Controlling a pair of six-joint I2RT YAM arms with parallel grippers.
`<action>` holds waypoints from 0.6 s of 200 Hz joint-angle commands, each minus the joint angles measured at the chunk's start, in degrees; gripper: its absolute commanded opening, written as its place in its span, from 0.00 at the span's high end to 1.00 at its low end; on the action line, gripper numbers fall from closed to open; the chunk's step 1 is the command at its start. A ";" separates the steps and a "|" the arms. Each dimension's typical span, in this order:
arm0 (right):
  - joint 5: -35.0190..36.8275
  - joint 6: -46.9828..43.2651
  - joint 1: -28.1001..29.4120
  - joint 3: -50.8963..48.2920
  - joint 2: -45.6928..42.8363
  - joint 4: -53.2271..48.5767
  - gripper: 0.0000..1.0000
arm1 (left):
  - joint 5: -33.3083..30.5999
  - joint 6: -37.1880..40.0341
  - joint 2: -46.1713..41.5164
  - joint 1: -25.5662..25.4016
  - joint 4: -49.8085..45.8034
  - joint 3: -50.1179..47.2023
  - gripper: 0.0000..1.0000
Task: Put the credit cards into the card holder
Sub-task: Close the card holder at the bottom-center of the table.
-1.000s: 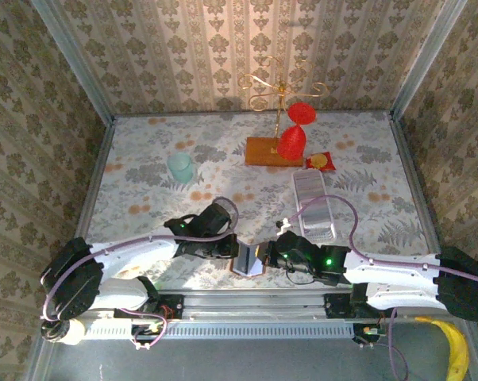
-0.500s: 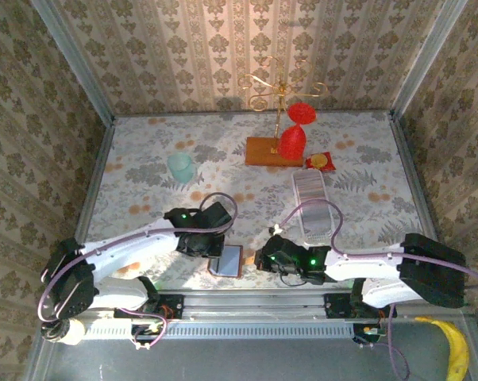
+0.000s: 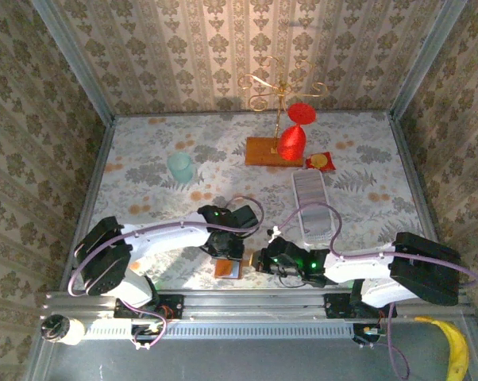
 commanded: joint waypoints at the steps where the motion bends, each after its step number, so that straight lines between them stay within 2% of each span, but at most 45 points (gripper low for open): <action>1: 0.66 -0.60 0.38 -1.17 -1.62 -1.57 1.00 | 4.80 -1.76 1.54 0.07 5.06 -0.43 0.60; 26: 1.05 -0.60 0.38 -1.96 -2.69 -2.87 1.00 | 6.41 -2.28 1.89 1.39 9.41 -1.97 0.58; 56: 1.64 -1.03 0.38 -2.16 -4.20 -4.21 1.00 | 7.90 -4.11 -1.98 4.11 15.94 -8.06 0.62; 87: 1.55 -1.87 0.38 -1.20 -4.87 -4.62 1.00 | 5.07 -4.20 -11.65 5.27 15.89 -13.13 0.68; 120: 1.38 -2.54 0.36 0.62 -4.57 -6.48 1.00 | 5.38 -6.80 -21.75 5.41 21.28 -21.15 0.78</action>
